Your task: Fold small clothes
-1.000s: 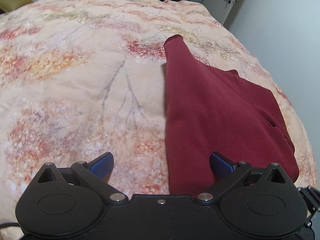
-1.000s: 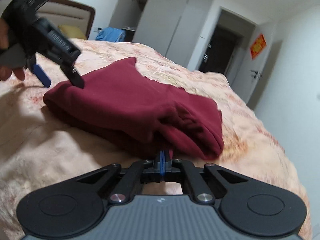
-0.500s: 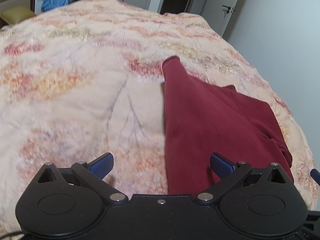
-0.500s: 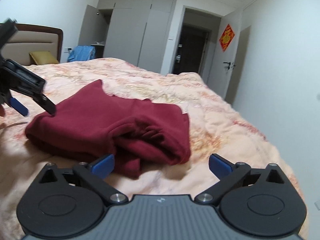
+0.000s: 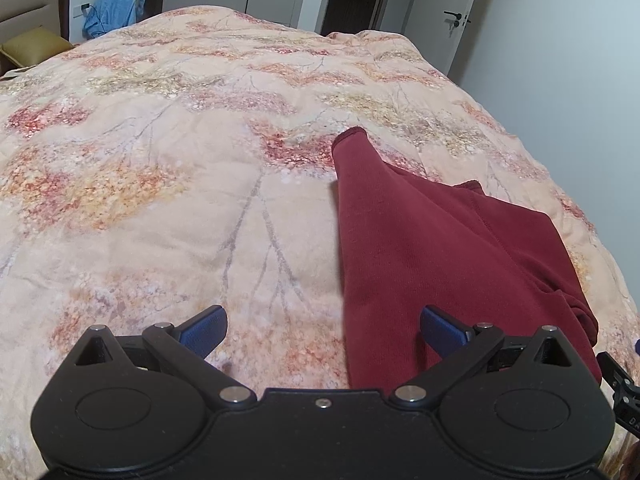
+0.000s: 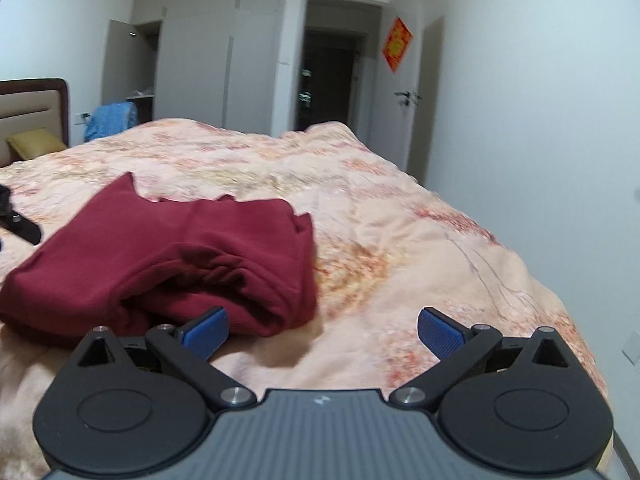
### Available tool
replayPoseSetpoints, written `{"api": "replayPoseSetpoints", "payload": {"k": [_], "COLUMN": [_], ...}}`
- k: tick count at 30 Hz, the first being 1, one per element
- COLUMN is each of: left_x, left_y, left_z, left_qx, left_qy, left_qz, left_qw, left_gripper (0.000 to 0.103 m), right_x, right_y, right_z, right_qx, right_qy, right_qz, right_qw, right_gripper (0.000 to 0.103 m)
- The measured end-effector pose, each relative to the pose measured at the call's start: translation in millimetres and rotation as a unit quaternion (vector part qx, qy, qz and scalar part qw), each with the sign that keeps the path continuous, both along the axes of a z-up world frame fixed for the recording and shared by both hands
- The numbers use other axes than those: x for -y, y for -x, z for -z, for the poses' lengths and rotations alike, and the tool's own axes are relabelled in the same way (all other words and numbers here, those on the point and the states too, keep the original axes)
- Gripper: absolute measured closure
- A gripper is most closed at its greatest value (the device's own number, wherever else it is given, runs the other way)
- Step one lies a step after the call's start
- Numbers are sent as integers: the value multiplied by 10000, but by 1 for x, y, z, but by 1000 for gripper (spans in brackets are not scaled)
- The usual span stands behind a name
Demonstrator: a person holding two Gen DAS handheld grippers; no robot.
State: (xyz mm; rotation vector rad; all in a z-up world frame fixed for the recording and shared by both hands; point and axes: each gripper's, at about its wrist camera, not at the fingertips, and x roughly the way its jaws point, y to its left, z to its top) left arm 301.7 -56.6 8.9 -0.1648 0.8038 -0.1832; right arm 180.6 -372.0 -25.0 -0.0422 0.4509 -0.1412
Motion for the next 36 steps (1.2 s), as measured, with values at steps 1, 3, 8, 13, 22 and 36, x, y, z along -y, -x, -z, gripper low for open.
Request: {"api": "replayPoseSetpoints", "payload": {"k": [1,3,8,13,22,36], "left_x": [0,0,0,6,16,52], "left_y": [-2,-6,-17,-25,-31,-37], "left_z": [1,4,11,16,24,27], "left_qx": [-16,-55,-132,-168,-157,-169], "left_qy": [-2,-45,-70,-162,-285,-388], "left_qz": [-3,2,35,86,174,682], "left_qw": [10000,10000,9999,9997,9993,9968], "left_gripper": [1,1,1,1,0,1], "right_x": [1,4,13,20,10,32], "right_y": [-1,-3,-3,-29,-90,-95], "right_z": [2,5,4,-9,-6,7], "right_qx": [-22,-78,229,393,34,99], "right_qy": [-65,-221,-657,-979,-1122,-1495], "right_qz": [32,29,-74,-469,-1053,-533], "right_qw": [10000,9997,9976,9933,9881,9873], "right_gripper": [0,0,0,0,36,95]}}
